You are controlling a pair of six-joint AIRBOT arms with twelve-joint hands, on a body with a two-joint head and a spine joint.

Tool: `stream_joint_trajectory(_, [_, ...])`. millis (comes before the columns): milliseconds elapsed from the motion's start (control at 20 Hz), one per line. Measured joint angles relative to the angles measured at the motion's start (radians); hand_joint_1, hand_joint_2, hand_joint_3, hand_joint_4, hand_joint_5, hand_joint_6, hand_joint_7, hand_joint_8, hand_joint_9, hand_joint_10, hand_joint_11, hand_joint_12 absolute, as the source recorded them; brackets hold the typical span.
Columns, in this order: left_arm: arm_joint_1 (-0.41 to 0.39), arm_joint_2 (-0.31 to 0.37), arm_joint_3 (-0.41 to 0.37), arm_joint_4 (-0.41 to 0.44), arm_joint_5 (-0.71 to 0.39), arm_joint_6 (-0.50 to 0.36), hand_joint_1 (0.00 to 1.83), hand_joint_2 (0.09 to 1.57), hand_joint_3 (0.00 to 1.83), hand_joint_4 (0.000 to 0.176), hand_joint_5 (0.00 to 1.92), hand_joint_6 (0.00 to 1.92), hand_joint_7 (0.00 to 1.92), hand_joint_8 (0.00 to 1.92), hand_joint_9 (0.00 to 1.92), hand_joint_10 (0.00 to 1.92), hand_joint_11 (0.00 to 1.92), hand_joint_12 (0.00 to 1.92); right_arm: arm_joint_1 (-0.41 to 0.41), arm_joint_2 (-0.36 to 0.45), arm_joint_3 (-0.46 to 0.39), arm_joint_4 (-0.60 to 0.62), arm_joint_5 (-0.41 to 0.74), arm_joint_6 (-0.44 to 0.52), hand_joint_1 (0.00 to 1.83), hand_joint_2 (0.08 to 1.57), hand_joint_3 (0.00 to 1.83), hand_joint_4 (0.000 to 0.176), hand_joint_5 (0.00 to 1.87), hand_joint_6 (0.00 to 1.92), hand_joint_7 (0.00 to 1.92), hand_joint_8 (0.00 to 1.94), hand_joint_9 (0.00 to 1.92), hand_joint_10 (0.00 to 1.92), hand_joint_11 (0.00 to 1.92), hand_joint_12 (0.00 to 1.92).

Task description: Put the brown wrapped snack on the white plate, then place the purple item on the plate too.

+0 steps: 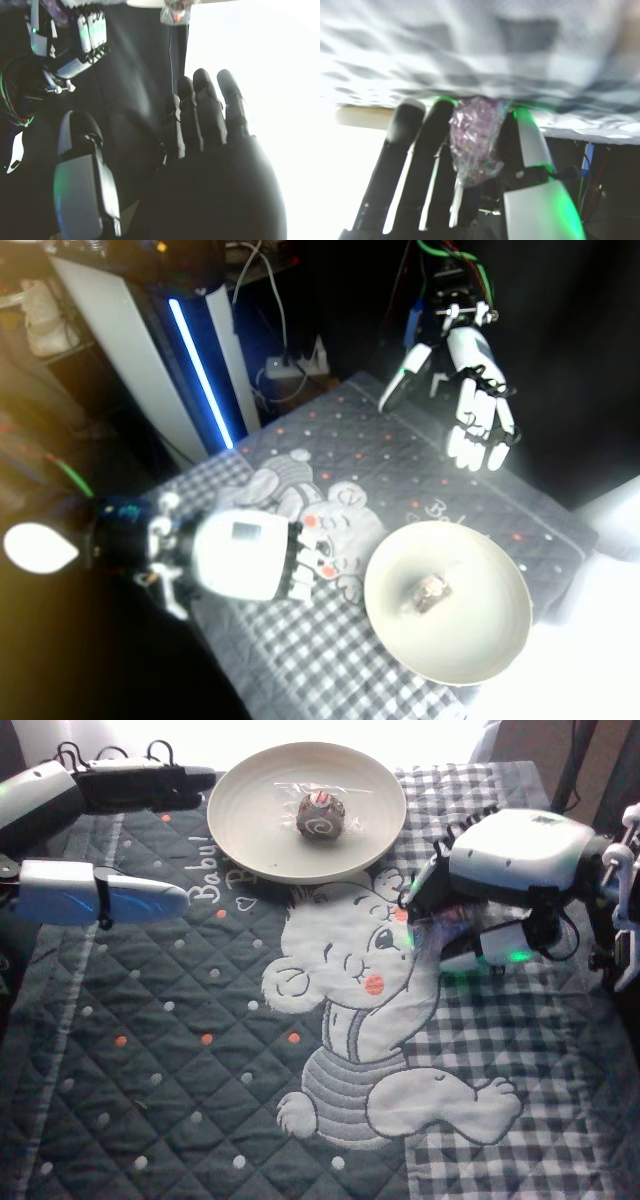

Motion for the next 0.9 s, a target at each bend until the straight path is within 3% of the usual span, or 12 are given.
stream_joint_trajectory(200, [0.0,-0.017,0.015,-0.006,0.002,0.0,0.69,0.93,0.0,0.055,0.43,0.0,0.5,0.0,0.44,0.0,0.0,0.75,0.0,-0.053,0.071,0.1,0.072,0.001,1.26,1.06,0.0,0.0,1.24,0.44,1.02,1.04,0.96,0.81,0.7,1.33])
stream_joint_trajectory(250, [0.0,-0.025,0.023,-0.002,0.001,0.0,0.7,0.93,0.0,0.05,0.44,0.0,0.5,0.0,0.44,0.0,0.0,0.71,0.0,-0.081,0.105,0.146,0.087,0.0,1.36,1.08,0.0,0.0,1.18,0.51,1.01,0.99,0.92,1.12,0.74,1.29])
stream_joint_trajectory(300, [-0.003,-0.031,0.023,-0.002,0.004,0.0,0.71,0.93,0.0,0.049,0.44,0.0,0.49,0.0,0.44,0.0,0.0,0.71,0.02,-0.103,0.13,0.17,0.073,0.001,1.3,1.06,0.0,0.0,1.22,0.4,1.05,1.05,0.95,1.05,0.73,1.23])
stream_joint_trajectory(350, [-0.003,-0.031,0.023,0.004,0.006,0.0,0.71,0.93,0.0,0.046,0.45,0.0,0.5,0.0,0.44,0.0,0.0,0.76,0.052,-0.12,0.15,0.167,0.052,-0.003,1.38,1.05,0.0,0.0,1.15,0.52,1.14,0.8,0.97,1.13,0.37,1.1])
stream_joint_trajectory(400, [-0.001,-0.03,0.018,0.002,0.003,-0.009,0.69,0.94,0.0,0.041,0.45,0.0,0.48,0.0,0.43,0.0,0.0,0.78,0.106,-0.147,0.179,0.172,0.045,-0.008,1.39,1.05,0.0,0.0,1.06,0.73,1.19,0.58,1.01,1.16,0.57,1.27])
stream_joint_trajectory(500, [0.003,-0.028,0.014,0.009,-0.008,-0.021,0.7,0.95,0.0,0.038,0.45,0.0,0.49,0.0,0.44,0.0,0.0,0.83,0.185,-0.196,0.232,0.193,0.056,-0.017,1.39,1.06,0.0,0.0,1.12,0.57,1.15,0.73,0.97,1.2,0.73,1.43])
stream_joint_trajectory(600, [0.003,-0.031,0.025,0.011,-0.004,-0.022,0.65,0.94,0.0,0.074,0.43,0.0,0.5,0.0,0.46,0.0,0.0,0.86,0.251,-0.266,0.29,0.171,0.032,-0.029,1.4,1.04,0.0,0.0,1.09,0.69,1.24,0.39,1.07,1.1,0.89,1.22])
stream_joint_trajectory(700, [0.001,-0.035,0.032,-0.001,-0.005,-0.022,0.66,0.94,0.0,0.07,0.44,0.0,0.5,0.0,0.45,0.0,0.0,0.84,0.286,-0.314,0.33,0.151,-0.026,-0.032,1.4,1.03,0.0,0.0,1.06,0.74,1.3,0.24,1.12,1.04,0.99,1.12])
stream_joint_trajectory(750, [0.001,-0.042,0.037,-0.001,-0.007,-0.022,0.66,0.94,0.0,0.076,0.43,0.0,0.49,0.0,0.44,0.0,0.0,0.79,0.295,-0.324,0.343,0.152,-0.039,-0.032,1.3,1.04,0.0,0.0,1.07,0.68,1.26,0.6,1.08,0.64,0.83,1.09])
stream_joint_trajectory(800, [-0.003,-0.048,0.039,0.002,-0.005,-0.021,0.67,0.94,0.0,0.08,0.43,0.0,0.49,0.0,0.43,0.0,0.0,0.75,0.303,-0.331,0.357,0.152,-0.045,-0.032,1.11,0.93,0.0,0.0,0.8,0.21,0.94,0.39,0.93,0.48,0.63,1.15])
stream_joint_trajectory(850, [-0.003,-0.051,0.04,0.011,0.001,-0.022,0.67,0.93,0.0,0.076,0.44,0.0,0.49,0.0,0.43,0.0,0.0,0.76,0.306,-0.332,0.365,0.154,-0.058,-0.034,0.94,0.84,0.0,0.013,0.58,0.04,0.72,0.14,0.77,0.28,0.46,1.13])
stream_joint_trajectory(900, [-0.006,-0.052,0.04,0.015,0.001,-0.022,0.68,0.93,0.0,0.058,0.46,0.0,0.5,0.0,0.45,0.0,0.0,0.82,0.306,-0.33,0.368,0.154,-0.075,-0.037,0.78,0.76,0.0,0.143,0.22,0.01,0.36,0.03,0.43,0.1,0.16,1.03])
